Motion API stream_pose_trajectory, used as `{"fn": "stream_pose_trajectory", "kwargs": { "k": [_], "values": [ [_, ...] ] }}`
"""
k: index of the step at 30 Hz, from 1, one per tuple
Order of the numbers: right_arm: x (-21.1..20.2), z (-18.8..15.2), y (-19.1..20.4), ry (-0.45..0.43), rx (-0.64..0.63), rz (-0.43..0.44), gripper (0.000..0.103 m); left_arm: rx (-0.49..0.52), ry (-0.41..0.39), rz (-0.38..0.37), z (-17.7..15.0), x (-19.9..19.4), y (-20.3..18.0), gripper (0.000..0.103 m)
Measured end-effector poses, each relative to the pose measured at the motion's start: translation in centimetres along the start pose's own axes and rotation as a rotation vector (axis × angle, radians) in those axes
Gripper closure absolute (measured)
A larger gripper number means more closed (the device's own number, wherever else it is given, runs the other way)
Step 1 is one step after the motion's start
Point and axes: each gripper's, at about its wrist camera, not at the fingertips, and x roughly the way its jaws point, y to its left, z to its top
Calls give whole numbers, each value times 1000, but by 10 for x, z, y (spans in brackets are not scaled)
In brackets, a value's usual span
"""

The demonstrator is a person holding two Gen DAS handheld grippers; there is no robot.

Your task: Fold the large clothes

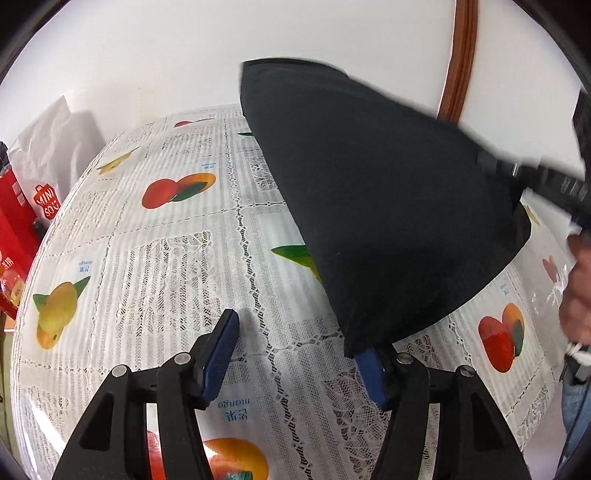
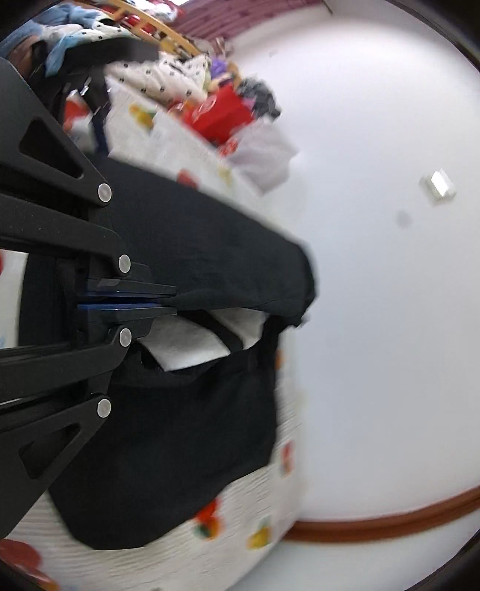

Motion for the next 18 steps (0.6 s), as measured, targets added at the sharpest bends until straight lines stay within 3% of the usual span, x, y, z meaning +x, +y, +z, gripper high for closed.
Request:
{"fn": "stream_pose_trajectory", "kwargs": {
  "k": [2,6,9,11,13,18],
  "values": [
    [16,-16,-9,77,14,-41,101,7,1,10,1,1,-3,43],
    [19,-25,-6,106,-36,-108,96,8,8,12,4,-2,-5,44],
    [8,-21,-7,87,-48,-91,75,5,-6,-41,4,-8,-8,45],
    [8,-17,-12,76,-43,-83,37,10,-11,-78,6,-9,-13,45],
    [12,-15,-19,94,-22,-55,33,2,-2,-107,8,-7,-18,45],
    [41,-11,-34,142,20,-41,33,19,18,-107,12,6,-33,45]
  ]
}}
